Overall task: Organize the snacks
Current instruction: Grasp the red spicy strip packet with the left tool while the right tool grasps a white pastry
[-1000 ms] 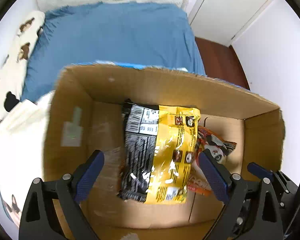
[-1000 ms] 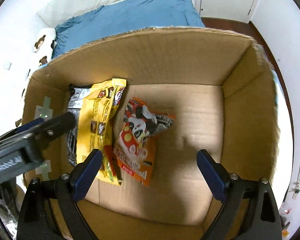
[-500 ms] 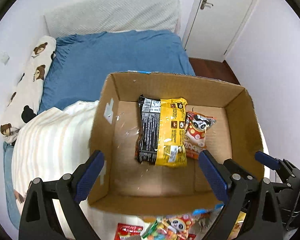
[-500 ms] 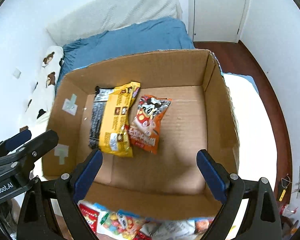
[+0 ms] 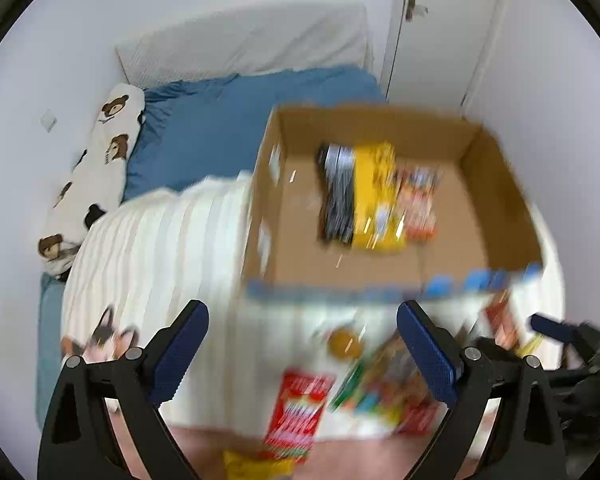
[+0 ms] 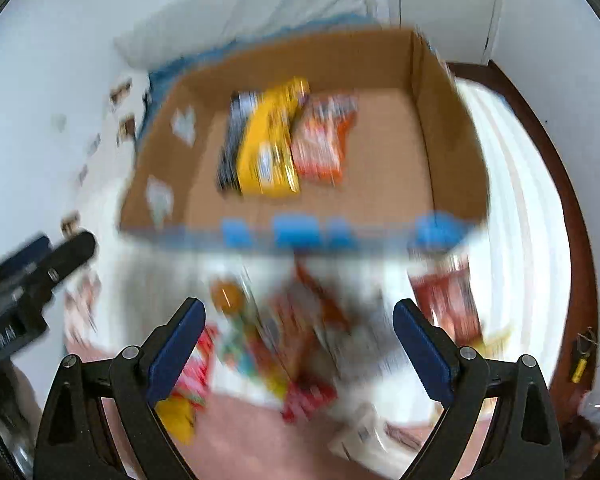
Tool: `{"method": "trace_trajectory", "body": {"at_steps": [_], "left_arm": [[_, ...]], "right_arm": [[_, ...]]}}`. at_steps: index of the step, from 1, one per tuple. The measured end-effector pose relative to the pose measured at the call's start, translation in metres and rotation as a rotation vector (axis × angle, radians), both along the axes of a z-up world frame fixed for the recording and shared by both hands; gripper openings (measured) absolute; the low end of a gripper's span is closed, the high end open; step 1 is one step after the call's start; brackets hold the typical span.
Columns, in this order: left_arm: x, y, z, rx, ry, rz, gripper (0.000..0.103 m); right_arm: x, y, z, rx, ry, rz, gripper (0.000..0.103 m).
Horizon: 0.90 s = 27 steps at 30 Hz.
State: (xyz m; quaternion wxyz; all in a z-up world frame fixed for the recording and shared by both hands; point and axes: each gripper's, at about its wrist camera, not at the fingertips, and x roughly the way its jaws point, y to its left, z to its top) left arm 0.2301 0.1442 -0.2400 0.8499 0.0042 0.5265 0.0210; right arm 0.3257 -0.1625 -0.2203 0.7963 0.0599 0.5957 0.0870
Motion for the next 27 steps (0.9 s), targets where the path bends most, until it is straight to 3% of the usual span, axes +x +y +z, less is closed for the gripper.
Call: {"method": "trace_trajectory", "body": {"at_steps": [7,11,12,14,17,19,21,25,27], "left_arm": [[-0.056,0.008,-0.106,0.053,0.253,-0.017,0.097],[-0.067,0.005,-0.141,0.066,0.314,-0.031,0.097],[-0.067,0.005,-0.145,0.07,0.322,-0.03,0.097],[-0.066,0.004,-0.153,0.067,0.334,-0.033,0.097],[-0.06,0.006,-0.16,0.062,0.343,-0.032,0.097],[-0.054,0.009,-0.165,0.05,0.356,-0.028,0.097],[-0.046,0.011,-0.177,0.039,0.384,-0.032,0.097],[-0.028,0.013,-0.199,0.028,0.424,-0.043,0.097],[-0.025,0.012,-0.206,0.029,0.422,-0.058,0.09]], "right_arm": [[-0.081,-0.026,-0.087,-0.164,0.21,0.117,0.097],[-0.105,-0.027,-0.127,-0.271,0.267,0.206,0.096],[-0.108,-0.026,-0.135,-0.28,0.273,0.212,0.091],[-0.108,-0.032,-0.14,-0.235,0.281,0.143,0.083],[-0.106,-0.06,-0.138,-0.002,0.3,-0.133,0.073],[-0.109,-0.08,-0.139,0.177,0.323,-0.316,0.073],[-0.112,-0.09,-0.139,0.275,0.332,-0.4,0.086],[-0.119,-0.078,-0.138,0.184,0.332,-0.314,0.089],[-0.124,-0.067,-0.14,0.116,0.339,-0.244,0.089]]}}
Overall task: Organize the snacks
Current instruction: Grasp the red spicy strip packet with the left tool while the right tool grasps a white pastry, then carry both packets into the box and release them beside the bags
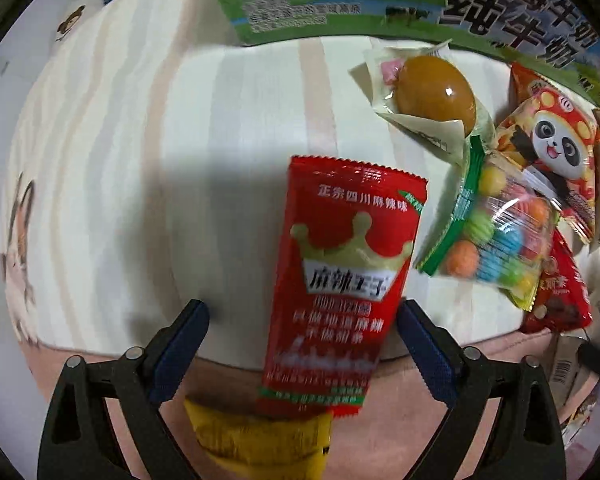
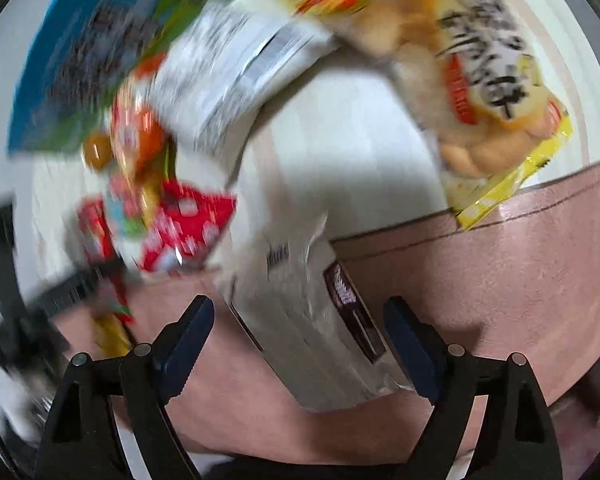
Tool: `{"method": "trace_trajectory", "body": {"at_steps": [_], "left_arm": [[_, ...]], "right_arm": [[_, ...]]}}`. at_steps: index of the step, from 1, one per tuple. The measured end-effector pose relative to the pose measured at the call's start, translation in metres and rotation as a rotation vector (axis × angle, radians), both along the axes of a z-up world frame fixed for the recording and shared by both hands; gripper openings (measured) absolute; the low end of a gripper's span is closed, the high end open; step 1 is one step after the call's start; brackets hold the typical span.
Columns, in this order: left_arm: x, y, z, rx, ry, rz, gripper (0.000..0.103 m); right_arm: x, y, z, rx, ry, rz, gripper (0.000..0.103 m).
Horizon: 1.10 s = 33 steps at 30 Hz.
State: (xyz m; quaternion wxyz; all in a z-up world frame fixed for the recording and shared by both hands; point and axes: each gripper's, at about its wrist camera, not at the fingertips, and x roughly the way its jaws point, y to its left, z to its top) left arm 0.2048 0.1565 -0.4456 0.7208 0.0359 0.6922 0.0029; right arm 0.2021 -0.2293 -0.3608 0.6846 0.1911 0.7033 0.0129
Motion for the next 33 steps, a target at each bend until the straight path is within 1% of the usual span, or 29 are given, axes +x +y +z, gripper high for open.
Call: {"method": "trace_trajectory", "body": {"at_steps": [1,2,3,4,5,7,9,11,13,15,16,18,20,23,25,27,29,30,31,33], "left_arm": [[0.0,0.0,-0.001,-0.003,-0.01,-0.004,0.084],[-0.002,0.0,0.0,-0.012,-0.018,-0.001,0.073],[-0.003,-0.001,0.001,-0.022,-0.019,0.002,0.066],[-0.005,-0.004,0.003,-0.042,-0.013,0.011,0.053],[-0.007,-0.005,0.005,-0.048,-0.01,0.021,0.051],[-0.014,-0.004,0.008,-0.088,0.008,0.052,0.05],[-0.025,-0.008,0.008,-0.1,0.024,0.081,0.049],[-0.04,-0.013,0.008,-0.148,0.052,0.121,0.049],[-0.054,-0.019,0.005,-0.18,0.088,0.136,0.049],[-0.067,-0.026,0.002,-0.202,0.107,0.139,0.049],[-0.072,-0.029,0.0,-0.2,0.112,0.134,0.049],[-0.081,-0.035,-0.009,-0.199,0.131,0.113,0.05],[-0.087,-0.039,-0.017,-0.187,0.137,0.104,0.05],[-0.085,-0.042,-0.022,-0.165,0.117,0.086,0.051],[-0.089,-0.049,-0.022,-0.154,0.103,0.08,0.05],[-0.101,-0.061,-0.019,-0.141,0.085,0.068,0.048],[-0.104,-0.07,-0.012,-0.139,0.073,0.055,0.046],[-0.108,-0.084,-0.008,-0.139,0.07,0.053,0.046],[-0.109,-0.085,-0.003,-0.149,0.065,0.055,0.046],[-0.11,-0.085,0.011,-0.175,0.047,0.065,0.045]], "right_arm": [[-0.003,0.005,0.0,-0.034,-0.008,0.035,0.088],[-0.005,0.008,0.0,-0.066,-0.016,0.048,0.079],[-0.008,0.01,0.001,-0.107,-0.022,0.058,0.068],[-0.012,0.012,0.002,-0.124,-0.033,0.062,0.067],[-0.015,0.012,0.002,-0.121,-0.034,0.052,0.066],[-0.023,0.012,0.002,-0.094,-0.023,0.023,0.066],[-0.037,0.009,-0.001,-0.051,-0.005,-0.009,0.066],[-0.052,0.004,-0.004,0.008,0.02,-0.053,0.066],[-0.063,0.001,-0.007,0.068,0.04,-0.09,0.065],[-0.073,0.002,-0.011,0.092,0.051,-0.088,0.065],[-0.077,0.003,-0.012,0.096,0.055,-0.078,0.066],[-0.081,0.01,-0.013,0.086,0.065,-0.045,0.066],[-0.087,0.02,-0.011,0.046,0.057,0.001,0.069],[-0.094,0.041,-0.009,-0.015,0.054,0.073,0.07],[-0.097,0.058,-0.011,-0.062,0.046,0.123,0.069],[-0.104,0.066,-0.013,-0.104,0.024,0.142,0.058],[-0.106,0.066,-0.012,-0.106,0.015,0.137,0.057],[-0.109,0.066,-0.008,-0.09,0.003,0.128,0.057],[-0.101,0.075,-0.001,-0.077,-0.003,0.121,0.057],[-0.104,0.073,0.011,-0.032,-0.016,0.103,0.057]]}}
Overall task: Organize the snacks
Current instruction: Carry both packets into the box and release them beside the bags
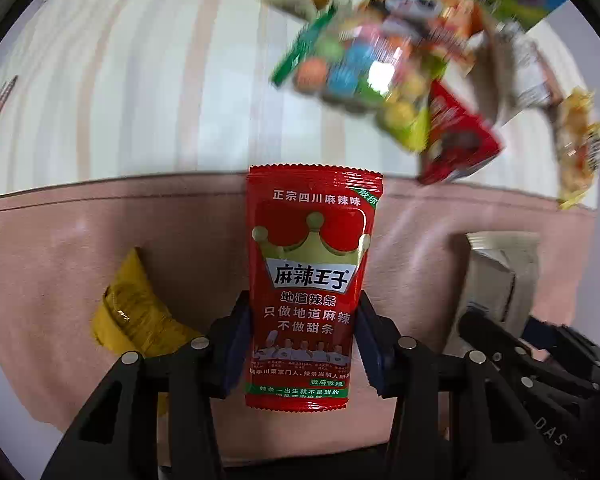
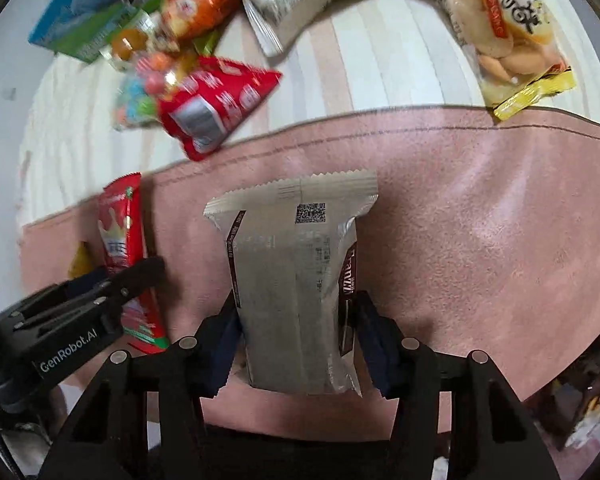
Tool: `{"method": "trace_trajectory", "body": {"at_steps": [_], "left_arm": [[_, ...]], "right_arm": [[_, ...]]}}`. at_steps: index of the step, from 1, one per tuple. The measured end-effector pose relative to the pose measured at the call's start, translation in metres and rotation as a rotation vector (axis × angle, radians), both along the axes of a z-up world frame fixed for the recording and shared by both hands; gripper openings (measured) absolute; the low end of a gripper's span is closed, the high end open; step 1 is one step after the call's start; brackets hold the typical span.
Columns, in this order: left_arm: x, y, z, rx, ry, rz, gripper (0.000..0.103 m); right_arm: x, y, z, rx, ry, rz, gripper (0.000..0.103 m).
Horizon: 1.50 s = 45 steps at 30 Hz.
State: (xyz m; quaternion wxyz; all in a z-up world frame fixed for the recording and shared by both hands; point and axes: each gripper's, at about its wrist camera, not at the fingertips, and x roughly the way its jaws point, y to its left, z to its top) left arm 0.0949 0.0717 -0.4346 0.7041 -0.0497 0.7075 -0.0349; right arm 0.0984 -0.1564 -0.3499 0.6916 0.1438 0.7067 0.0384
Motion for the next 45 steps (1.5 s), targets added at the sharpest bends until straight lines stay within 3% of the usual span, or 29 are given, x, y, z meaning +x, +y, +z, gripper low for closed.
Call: {"method": "trace_trajectory", "body": {"at_steps": [7,11,13,18,21,25,31,37,38,41,44,45], "left_arm": [[0.021,0.007,0.089,-0.121,-0.134,0.045,0.045],[0.065,0.015,0.145,-0.185,-0.212,0.051,0.046],[0.09,0.026,0.17,-0.191,-0.252,0.055,0.046],[0.164,0.05,0.198,-0.135,-0.306,0.056,0.046],[0.213,0.061,0.196,-0.084,-0.299,0.064,0.046],[0.275,0.075,0.169,-0.021,-0.242,0.06,0.046],[0.347,0.097,0.12,0.016,-0.122,0.071,0.046],[0.383,0.102,0.09,0.043,-0.054,0.066,0.048],[0.386,0.102,0.085,0.042,-0.044,0.065,0.049],[0.394,0.106,0.077,0.028,-0.048,0.08,0.064],[0.397,0.106,0.077,-0.019,-0.058,0.086,0.085],[0.396,0.105,0.077,-0.032,-0.06,0.082,0.087]], "right_arm": [[0.025,-0.003,0.07,0.146,-0.107,-0.024,0.057],[0.059,-0.016,0.122,0.191,-0.195,-0.023,0.057],[0.081,-0.025,0.144,0.191,-0.239,-0.016,0.057],[0.165,-0.035,0.182,0.107,-0.322,0.003,0.057],[0.225,-0.035,0.184,0.047,-0.329,0.008,0.057],[0.314,-0.041,0.175,-0.015,-0.292,0.016,0.057],[0.395,-0.044,0.144,-0.096,-0.241,0.022,0.057],[0.448,-0.039,0.103,-0.146,-0.171,0.042,0.058],[0.453,-0.038,0.097,-0.144,-0.151,0.047,0.061],[0.463,-0.034,0.08,-0.171,-0.121,0.064,0.093],[0.468,-0.029,0.075,-0.183,-0.126,0.082,0.096],[0.469,-0.028,0.075,-0.182,-0.126,0.085,0.096]]}}
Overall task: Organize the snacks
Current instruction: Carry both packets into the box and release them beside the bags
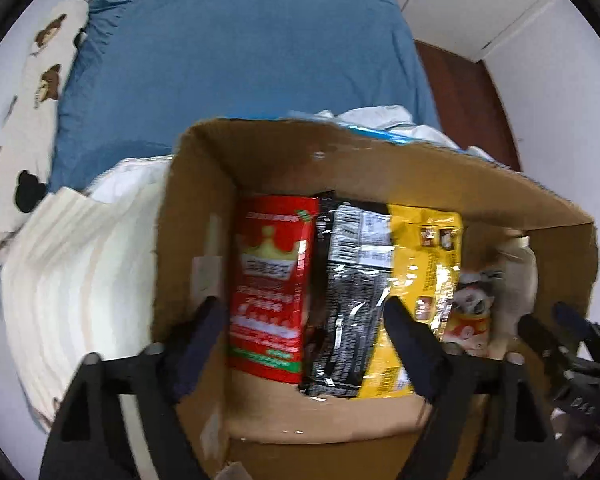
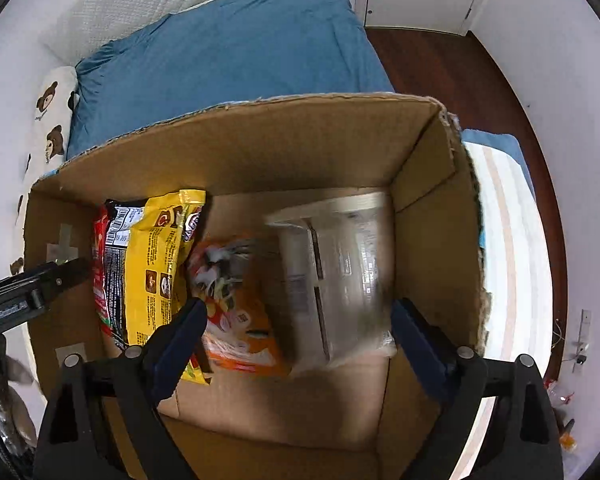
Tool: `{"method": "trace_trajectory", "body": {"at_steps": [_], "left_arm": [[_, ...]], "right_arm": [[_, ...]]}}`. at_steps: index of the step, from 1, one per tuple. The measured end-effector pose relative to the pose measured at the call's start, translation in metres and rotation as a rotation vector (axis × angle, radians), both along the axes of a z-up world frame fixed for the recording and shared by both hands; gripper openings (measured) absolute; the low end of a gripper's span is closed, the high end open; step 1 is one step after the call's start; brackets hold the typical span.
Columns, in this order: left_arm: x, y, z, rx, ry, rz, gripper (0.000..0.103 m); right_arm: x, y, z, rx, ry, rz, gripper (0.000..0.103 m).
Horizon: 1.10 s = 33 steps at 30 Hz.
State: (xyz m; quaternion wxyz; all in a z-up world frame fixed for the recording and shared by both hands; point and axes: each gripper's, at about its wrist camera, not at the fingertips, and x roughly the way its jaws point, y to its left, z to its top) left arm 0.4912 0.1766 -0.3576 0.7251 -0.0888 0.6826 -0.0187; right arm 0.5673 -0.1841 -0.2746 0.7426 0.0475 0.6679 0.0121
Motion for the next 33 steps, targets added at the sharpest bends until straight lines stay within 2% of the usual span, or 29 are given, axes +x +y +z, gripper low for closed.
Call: {"method": "trace_trajectory", "body": {"at_steps": [2,6,11,16,20,33], "left_arm": [[-0.001,-0.003,0.001,0.01,-0.008,-0.007,0.091],[-0.005,-0.006,0.003,0.015,-0.02,-0.011,0.092],[-0.022,-0.01,0.019,0.046,-0.085,-0.014,0.092],[-0.049,-0.014,0.04,0.036,-0.192,-0.008,0.092],[-0.075,-0.02,0.059,0.06,-0.271,-0.016,0.092],[-0.163,-0.035,0.109,0.113,-0.448,-0.037,0.092]], "right_arm": [[0.002,0.001,-0.003,0.005,0.007,0.004,0.097],[0.002,-0.001,-0.003,0.007,0.003,-0.004,0.097],[-0.011,0.0,0.001,0.016,-0.017,-0.008,0.097],[-0.041,0.004,0.014,0.024,-0.075,-0.014,0.097],[-0.067,0.007,0.025,0.031,-0.126,-0.023,0.097],[-0.155,0.011,0.081,0.025,-0.306,0.003,0.097]]}}
